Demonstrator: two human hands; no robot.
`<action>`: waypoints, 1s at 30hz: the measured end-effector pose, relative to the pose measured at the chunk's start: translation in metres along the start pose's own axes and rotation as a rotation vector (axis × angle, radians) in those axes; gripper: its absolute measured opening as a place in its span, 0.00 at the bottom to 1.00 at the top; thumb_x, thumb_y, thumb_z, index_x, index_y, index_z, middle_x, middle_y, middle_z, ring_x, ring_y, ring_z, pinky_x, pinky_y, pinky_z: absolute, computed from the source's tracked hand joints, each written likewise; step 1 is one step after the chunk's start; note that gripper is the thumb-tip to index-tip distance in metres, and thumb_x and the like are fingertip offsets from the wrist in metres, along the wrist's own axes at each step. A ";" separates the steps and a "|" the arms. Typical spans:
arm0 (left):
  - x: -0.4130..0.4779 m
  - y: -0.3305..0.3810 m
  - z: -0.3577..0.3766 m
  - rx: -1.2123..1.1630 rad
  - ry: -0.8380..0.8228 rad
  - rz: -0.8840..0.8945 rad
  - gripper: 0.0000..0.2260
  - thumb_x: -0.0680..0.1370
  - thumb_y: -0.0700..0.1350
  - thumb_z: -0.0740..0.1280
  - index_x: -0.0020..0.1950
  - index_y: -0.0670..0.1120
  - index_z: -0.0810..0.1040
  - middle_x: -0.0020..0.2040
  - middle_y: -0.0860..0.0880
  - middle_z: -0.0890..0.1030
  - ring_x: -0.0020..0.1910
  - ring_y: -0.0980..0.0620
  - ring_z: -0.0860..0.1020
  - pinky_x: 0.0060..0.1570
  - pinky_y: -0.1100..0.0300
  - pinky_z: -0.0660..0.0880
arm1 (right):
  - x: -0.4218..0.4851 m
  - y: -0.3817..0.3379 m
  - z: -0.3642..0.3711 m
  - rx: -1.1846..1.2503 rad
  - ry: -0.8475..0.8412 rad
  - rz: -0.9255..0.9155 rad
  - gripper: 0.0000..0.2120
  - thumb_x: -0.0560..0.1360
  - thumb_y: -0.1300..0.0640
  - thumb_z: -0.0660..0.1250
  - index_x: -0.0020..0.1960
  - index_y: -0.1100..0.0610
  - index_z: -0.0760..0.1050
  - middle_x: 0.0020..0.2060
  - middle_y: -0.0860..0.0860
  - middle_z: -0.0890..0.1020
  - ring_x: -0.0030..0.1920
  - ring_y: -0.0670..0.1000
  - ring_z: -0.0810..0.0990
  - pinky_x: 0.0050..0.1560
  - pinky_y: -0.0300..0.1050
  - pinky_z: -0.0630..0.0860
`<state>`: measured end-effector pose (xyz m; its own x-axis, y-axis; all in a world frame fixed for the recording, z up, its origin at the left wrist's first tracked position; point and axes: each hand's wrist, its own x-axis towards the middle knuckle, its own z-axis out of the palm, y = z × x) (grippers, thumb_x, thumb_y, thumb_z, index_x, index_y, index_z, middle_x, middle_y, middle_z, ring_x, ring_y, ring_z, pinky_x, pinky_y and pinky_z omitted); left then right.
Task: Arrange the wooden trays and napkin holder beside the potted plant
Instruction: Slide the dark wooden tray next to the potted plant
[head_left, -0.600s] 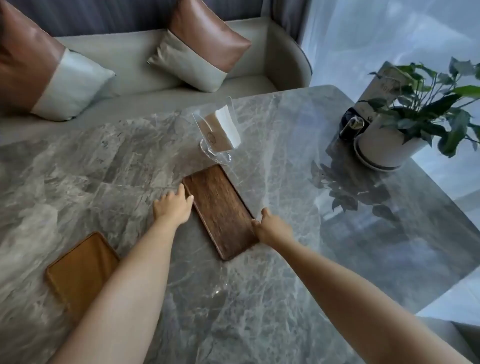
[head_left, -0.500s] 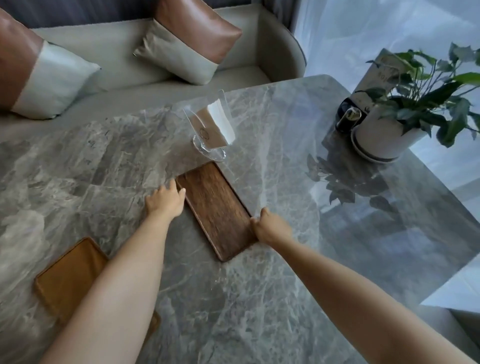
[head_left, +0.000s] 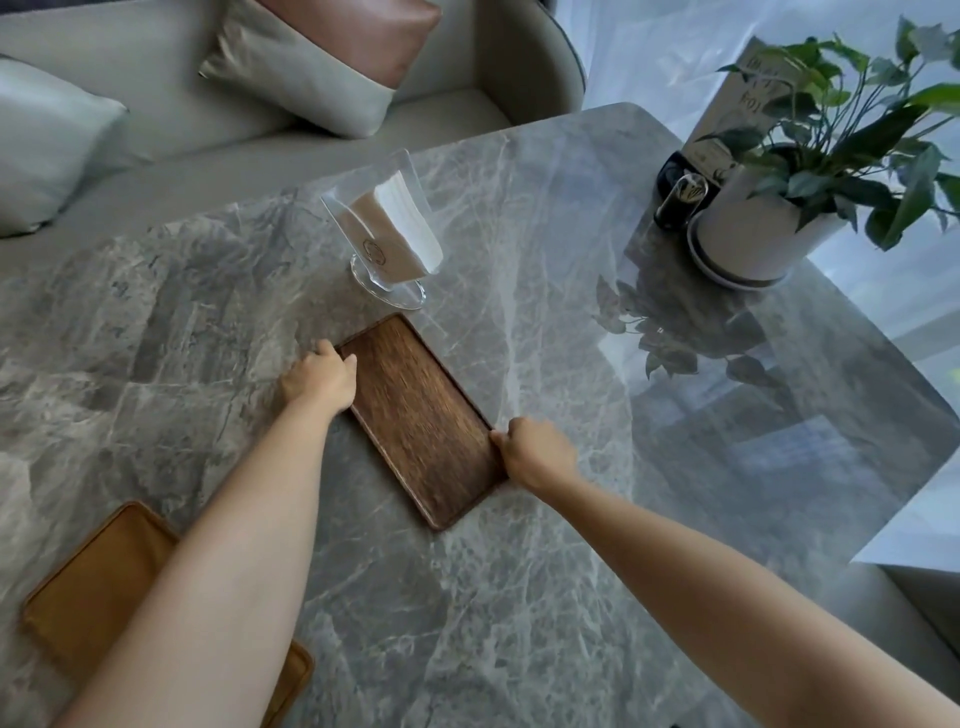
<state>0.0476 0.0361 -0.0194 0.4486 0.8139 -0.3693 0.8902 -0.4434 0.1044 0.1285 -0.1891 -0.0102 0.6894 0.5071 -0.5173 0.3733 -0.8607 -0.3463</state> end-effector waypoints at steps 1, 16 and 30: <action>-0.002 0.001 0.001 -0.018 0.001 -0.013 0.24 0.81 0.50 0.53 0.69 0.34 0.62 0.68 0.33 0.71 0.67 0.35 0.69 0.63 0.46 0.67 | 0.000 0.002 0.000 0.002 -0.002 -0.004 0.16 0.80 0.49 0.54 0.41 0.59 0.68 0.36 0.54 0.75 0.40 0.56 0.76 0.38 0.47 0.69; -0.047 0.057 -0.003 -0.310 -0.028 -0.102 0.22 0.81 0.49 0.54 0.66 0.34 0.65 0.66 0.31 0.71 0.66 0.34 0.69 0.63 0.48 0.67 | 0.000 0.075 -0.044 0.014 -0.006 -0.021 0.17 0.79 0.47 0.55 0.39 0.58 0.68 0.42 0.57 0.80 0.46 0.58 0.79 0.38 0.45 0.69; -0.025 0.234 -0.008 -0.331 -0.048 0.026 0.21 0.81 0.48 0.53 0.67 0.33 0.63 0.67 0.31 0.70 0.66 0.34 0.69 0.63 0.48 0.68 | 0.049 0.184 -0.149 0.015 0.101 0.009 0.20 0.79 0.48 0.53 0.32 0.55 0.65 0.40 0.58 0.80 0.45 0.60 0.79 0.38 0.48 0.71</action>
<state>0.2450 -0.0848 0.0211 0.4741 0.7817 -0.4052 0.8595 -0.3111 0.4055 0.3232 -0.3288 0.0171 0.7523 0.4912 -0.4390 0.3578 -0.8642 -0.3538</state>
